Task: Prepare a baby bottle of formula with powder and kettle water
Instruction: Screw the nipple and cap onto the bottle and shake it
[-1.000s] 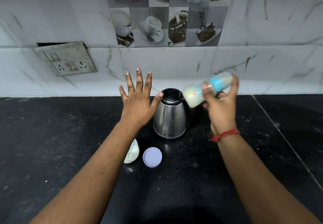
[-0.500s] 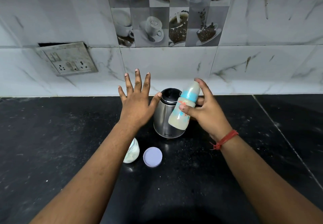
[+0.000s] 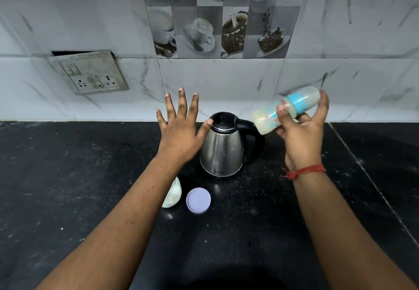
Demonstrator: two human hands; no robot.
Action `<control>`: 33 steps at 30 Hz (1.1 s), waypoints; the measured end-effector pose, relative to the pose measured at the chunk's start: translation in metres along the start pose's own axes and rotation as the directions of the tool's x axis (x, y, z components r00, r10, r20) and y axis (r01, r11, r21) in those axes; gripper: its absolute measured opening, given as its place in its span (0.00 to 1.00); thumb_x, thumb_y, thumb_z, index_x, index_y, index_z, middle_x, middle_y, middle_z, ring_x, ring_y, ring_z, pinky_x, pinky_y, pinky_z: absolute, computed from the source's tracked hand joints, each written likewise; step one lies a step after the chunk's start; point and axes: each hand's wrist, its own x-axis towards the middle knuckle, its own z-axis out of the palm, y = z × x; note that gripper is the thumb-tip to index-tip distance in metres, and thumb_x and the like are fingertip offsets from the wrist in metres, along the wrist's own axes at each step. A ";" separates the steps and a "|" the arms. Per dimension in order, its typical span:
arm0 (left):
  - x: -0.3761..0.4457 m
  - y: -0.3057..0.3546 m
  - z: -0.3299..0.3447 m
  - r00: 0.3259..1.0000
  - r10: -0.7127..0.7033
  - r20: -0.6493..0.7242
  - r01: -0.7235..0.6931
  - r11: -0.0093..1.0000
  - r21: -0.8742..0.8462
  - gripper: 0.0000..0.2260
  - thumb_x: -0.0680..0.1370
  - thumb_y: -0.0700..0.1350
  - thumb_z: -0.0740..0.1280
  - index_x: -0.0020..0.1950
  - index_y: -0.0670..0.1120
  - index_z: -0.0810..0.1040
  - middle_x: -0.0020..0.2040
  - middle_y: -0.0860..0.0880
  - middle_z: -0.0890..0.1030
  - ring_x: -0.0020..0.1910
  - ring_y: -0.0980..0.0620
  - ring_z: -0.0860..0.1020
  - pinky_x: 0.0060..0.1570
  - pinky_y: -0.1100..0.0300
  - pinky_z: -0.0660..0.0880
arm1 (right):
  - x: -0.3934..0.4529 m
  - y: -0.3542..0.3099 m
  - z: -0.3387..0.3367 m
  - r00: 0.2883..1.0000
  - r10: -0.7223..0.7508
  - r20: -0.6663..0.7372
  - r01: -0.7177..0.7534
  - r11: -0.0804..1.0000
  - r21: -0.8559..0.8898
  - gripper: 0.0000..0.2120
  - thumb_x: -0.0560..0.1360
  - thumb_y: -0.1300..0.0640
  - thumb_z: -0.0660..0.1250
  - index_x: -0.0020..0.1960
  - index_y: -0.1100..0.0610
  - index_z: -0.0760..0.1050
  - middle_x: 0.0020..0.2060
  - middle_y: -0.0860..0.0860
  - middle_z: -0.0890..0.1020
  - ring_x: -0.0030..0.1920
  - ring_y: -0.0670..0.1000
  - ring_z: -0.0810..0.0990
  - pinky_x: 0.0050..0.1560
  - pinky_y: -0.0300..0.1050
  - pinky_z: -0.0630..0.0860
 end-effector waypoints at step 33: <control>0.003 0.006 0.004 1.000 0.018 0.015 -0.019 0.999 0.028 0.36 0.81 0.69 0.44 0.84 0.56 0.40 0.84 0.47 0.34 0.82 0.40 0.31 0.77 0.31 0.38 | -0.029 0.031 0.009 0.966 0.016 0.257 0.045 0.973 -0.227 0.42 0.71 0.61 0.78 0.74 0.38 0.60 0.54 0.53 0.83 0.52 0.50 0.86 0.51 0.55 0.84</control>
